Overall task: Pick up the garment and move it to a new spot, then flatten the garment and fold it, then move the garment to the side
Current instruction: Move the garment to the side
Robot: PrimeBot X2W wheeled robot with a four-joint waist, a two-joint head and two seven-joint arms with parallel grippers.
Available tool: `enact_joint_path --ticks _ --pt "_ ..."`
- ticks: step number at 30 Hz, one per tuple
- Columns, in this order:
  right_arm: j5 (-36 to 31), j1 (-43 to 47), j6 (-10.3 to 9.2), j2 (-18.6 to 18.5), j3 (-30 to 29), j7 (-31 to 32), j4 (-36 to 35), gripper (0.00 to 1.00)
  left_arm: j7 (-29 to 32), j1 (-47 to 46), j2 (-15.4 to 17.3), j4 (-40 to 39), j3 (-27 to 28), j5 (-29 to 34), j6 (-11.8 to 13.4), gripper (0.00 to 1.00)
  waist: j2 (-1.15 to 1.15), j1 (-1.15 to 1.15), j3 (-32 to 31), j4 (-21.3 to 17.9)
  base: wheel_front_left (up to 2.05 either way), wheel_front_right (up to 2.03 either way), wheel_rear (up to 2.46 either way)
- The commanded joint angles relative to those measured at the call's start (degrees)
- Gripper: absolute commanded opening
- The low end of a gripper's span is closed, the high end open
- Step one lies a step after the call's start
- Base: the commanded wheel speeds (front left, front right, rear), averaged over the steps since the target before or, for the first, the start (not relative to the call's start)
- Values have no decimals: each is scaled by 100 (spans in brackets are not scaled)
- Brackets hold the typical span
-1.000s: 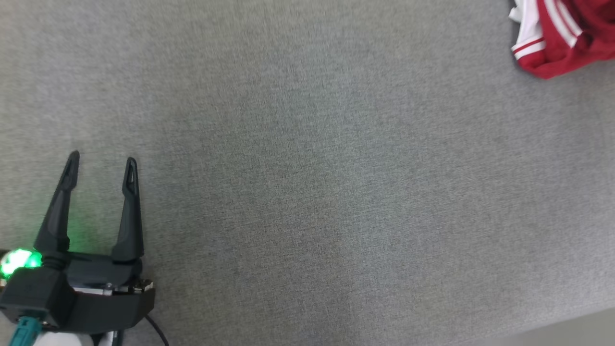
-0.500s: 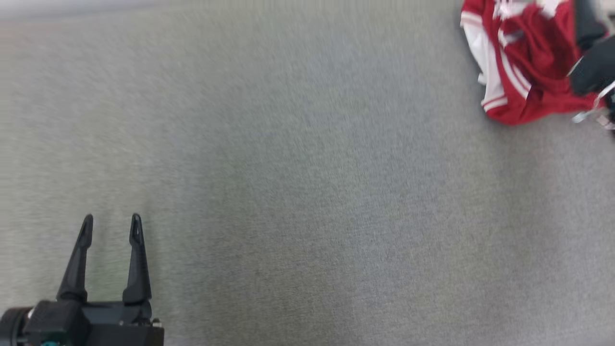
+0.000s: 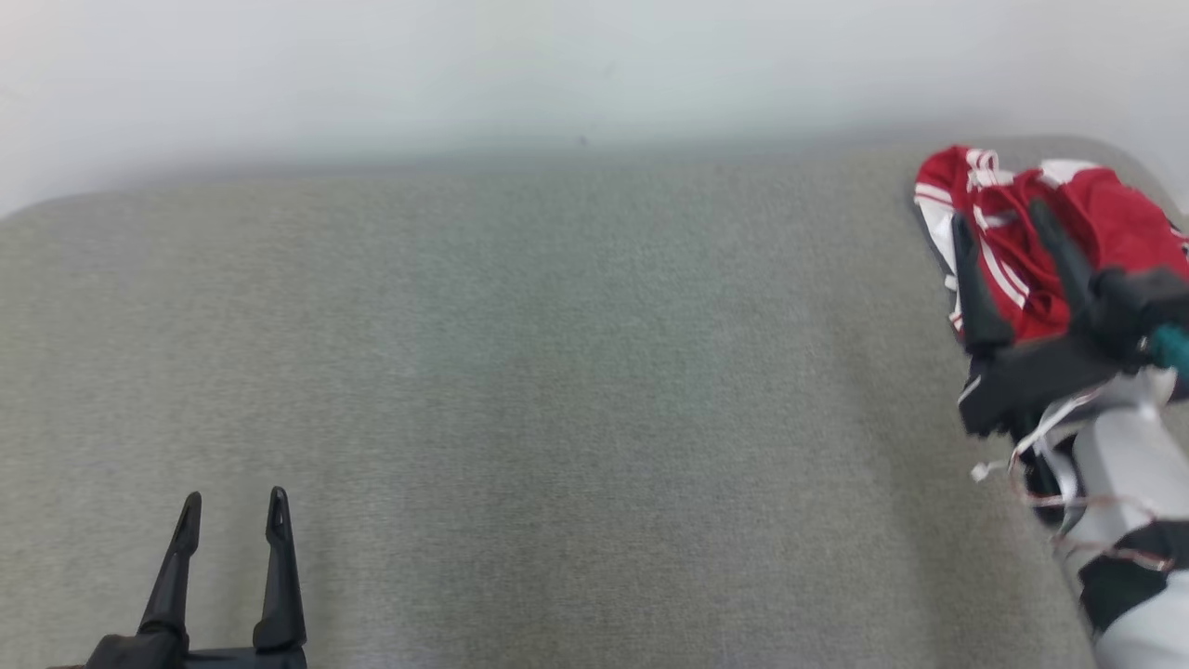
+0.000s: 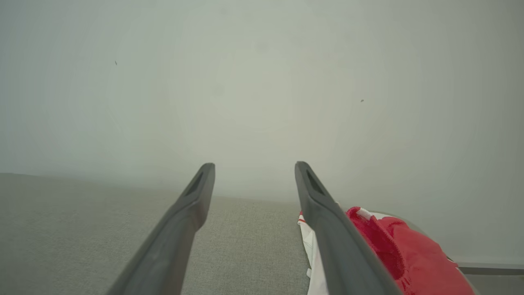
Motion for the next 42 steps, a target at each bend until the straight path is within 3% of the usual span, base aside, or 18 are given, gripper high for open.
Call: enact_joint_path --ticks 1,11,23,31,42 --pt "-51 268 -16 107 -92 3 -129 100 -16 101 -10 29 30 -18 -10 100 1 2 -418 364 0 0 0" --pt "-266 1916 -16 769 -460 28 -1109 100 -16 216 -63 135 48 43 -64 100 1 2 -687 545 0 0 0" --pt "-732 3527 -16 1382 -811 358 -2422 100 -17 345 -152 284 69 31 -108 100 1 2 -921 478 0 0 0" --pt "-757 3991 -16 1545 -850 474 -2887 100 -17 449 -207 396 71 -16 -138 100 1 2 -1033 376 0 0 0" --pt "-719 4132 -16 1613 -961 425 -2839 100 -16 478 -249 554 89 -26 -172 100 1 2 -1141 303 0 0 0"
